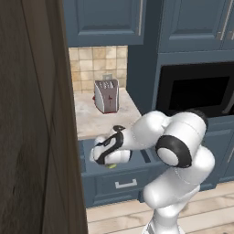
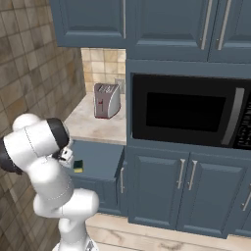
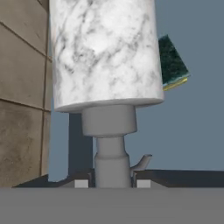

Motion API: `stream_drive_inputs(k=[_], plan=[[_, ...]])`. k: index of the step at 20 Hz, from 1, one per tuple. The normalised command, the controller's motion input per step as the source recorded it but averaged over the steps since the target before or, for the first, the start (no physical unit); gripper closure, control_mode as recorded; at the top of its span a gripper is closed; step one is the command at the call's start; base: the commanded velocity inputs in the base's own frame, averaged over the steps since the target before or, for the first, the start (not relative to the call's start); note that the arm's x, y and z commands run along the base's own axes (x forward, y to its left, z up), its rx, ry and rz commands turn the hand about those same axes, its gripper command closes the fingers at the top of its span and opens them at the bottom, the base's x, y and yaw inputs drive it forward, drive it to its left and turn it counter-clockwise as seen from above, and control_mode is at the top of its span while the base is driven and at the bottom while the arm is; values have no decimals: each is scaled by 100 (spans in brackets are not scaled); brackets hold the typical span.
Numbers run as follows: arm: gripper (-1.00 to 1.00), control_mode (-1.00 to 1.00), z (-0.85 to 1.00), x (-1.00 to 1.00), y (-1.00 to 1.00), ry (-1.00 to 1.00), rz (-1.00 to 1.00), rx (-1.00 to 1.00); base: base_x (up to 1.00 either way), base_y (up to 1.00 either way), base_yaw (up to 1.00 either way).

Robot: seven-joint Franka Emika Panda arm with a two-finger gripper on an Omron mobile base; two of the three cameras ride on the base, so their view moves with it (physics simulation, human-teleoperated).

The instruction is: Restock the sink supplies by placing the sponge and soap dispenser on the counter and next to the sink. Make sure the soap dispenser is upright.

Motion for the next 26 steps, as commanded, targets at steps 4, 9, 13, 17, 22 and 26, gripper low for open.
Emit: stream_drive_inputs(k=[4, 9, 13, 17, 22, 26], plan=[[100, -100, 100, -1, -26, -4, 0, 0, 0, 0, 0], [100, -100, 100, -2, -26, 0, 0, 0, 0, 0, 0], [100, -100, 100, -17, -25, 0, 0, 0, 0, 0, 0], [100, -100, 100, -49, -22, 2, -2, 0, 0, 0, 0], [100, -100, 100, -80, -28, 2, -5, 0, 0, 0, 0], [100, -100, 98, -83, -24, 4, -8, 0, 0, 0, 0]])
